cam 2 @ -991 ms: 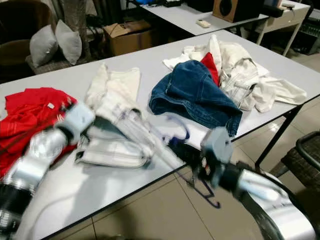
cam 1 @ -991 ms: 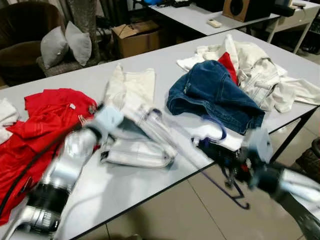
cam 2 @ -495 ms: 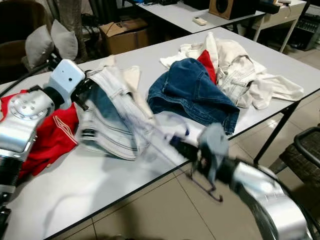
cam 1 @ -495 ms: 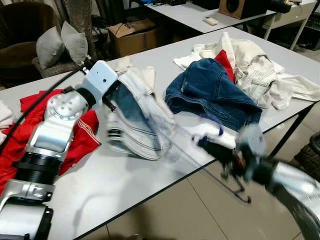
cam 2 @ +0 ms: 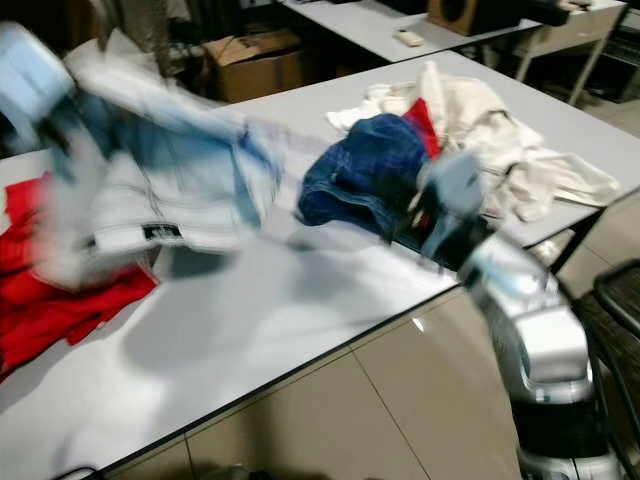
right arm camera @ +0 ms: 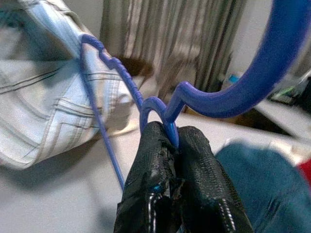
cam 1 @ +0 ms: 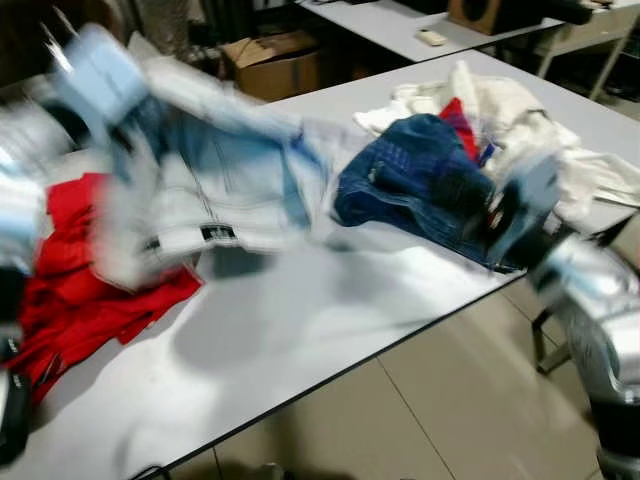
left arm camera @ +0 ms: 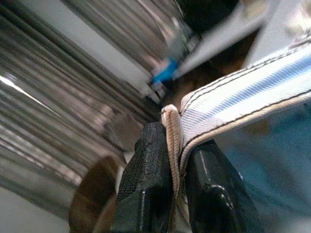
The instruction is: Hang hanger
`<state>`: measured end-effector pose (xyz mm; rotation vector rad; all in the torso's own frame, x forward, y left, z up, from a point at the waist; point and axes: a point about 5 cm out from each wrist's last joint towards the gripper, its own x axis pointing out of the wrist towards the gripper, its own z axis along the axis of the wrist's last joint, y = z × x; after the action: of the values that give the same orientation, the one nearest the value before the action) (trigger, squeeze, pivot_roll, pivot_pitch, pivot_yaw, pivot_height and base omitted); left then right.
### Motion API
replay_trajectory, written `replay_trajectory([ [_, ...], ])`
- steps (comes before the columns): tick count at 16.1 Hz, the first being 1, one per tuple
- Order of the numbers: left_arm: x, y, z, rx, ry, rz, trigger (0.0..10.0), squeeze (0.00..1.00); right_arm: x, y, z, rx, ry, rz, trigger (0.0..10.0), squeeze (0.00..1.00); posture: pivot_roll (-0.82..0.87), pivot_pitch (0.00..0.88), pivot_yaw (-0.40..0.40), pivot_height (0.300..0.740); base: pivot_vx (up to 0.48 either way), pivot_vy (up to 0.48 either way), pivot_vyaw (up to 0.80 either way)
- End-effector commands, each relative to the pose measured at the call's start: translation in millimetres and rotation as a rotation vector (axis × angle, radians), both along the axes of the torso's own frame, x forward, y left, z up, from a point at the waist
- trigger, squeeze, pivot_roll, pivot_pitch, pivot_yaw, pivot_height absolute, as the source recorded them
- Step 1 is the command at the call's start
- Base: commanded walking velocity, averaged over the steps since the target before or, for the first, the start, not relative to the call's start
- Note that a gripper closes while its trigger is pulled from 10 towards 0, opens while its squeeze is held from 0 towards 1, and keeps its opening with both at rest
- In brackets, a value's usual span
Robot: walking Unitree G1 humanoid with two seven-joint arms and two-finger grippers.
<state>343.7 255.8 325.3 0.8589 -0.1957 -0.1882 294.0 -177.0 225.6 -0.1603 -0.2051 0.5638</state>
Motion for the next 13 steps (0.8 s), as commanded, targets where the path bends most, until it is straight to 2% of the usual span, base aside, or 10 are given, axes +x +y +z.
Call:
replay_trajectory([
  [1,-14.6,1.4,42.8,-0.053,-0.128,-0.035,0.0,0.0,5.2,-18.0,6.6,0.053,-0.028,-0.104,10.0,0.0,-0.11,0.0,0.06,0.74,0.0,0.0,0.0],
  [2,-16.8,-13.1,47.9,-0.112,-0.104,-0.127,0.0,0.0,8.6,-17.8,0.0,0.047,0.001,-0.11,10.0,0.0,-0.11,0.0,0.062,0.74,0.0,0.0,0.0],
  [3,-17.6,-20.9,46.7,-0.142,-0.073,-0.175,0.0,0.0,10.1,-17.4,-6.2,0.029,0.029,-0.114,10.0,0.0,-0.11,0.0,0.062,0.74,0.0,0.0,0.0],
  [4,-18.1,-43.4,25.7,-0.214,0.096,-0.288,0.0,0.0,11.2,-15.1,-27.3,-0.034,0.114,-0.126,10.0,0.0,-0.11,0.0,0.07,0.74,0.0,0.0,0.0],
  [5,-19.1,-57.4,1.5,-0.241,0.242,-0.345,0.0,0.0,11.8,-14.2,-42.3,-0.07,0.177,-0.144,10.0,0.0,-0.11,0.0,0.074,0.74,0.0,0.0,0.0],
  [6,-15.1,-63.0,-29.7,-0.225,0.327,-0.294,0.0,0.0,12.4,-13.4,-53.8,-0.084,0.223,-0.163,10.0,0.0,-0.12,0.0,0.087,0.74,0.0,0.0,0.0],
  [8,-12.0,-68.0,-54.0,-0.257,0.373,-0.235,0.0,0.0,7.6,-3.0,-57.3,-0.049,0.246,-0.095,10.0,0.0,-0.13,0.0,0.093,0.74,0.0,0.0,0.0],
  [9,-9.4,-70.3,-67.4,-0.24,0.381,-0.189,0.0,0.0,-5.0,14.8,-56.9,-0.019,0.261,0.052,10.0,0.0,-0.13,0.0,0.093,0.74,0.0,0.0,0.0],
  [11,-6.6,-77.3,-71.8,-0.237,0.362,-0.184,0.0,0.0,-22.7,31.8,-68.7,-0.064,0.317,0.214,10.0,0.0,-0.13,0.0,0.095,0.74,0.0,0.0,0.0],
  [13,-6.6,-83.1,-73.2,-0.25,0.375,-0.193,0.0,0.0,-24.1,38.1,-74.9,-0.062,0.337,0.223,10.0,0.0,-0.13,0.0,0.098,0.74,0.0,0.0,0.0],
])
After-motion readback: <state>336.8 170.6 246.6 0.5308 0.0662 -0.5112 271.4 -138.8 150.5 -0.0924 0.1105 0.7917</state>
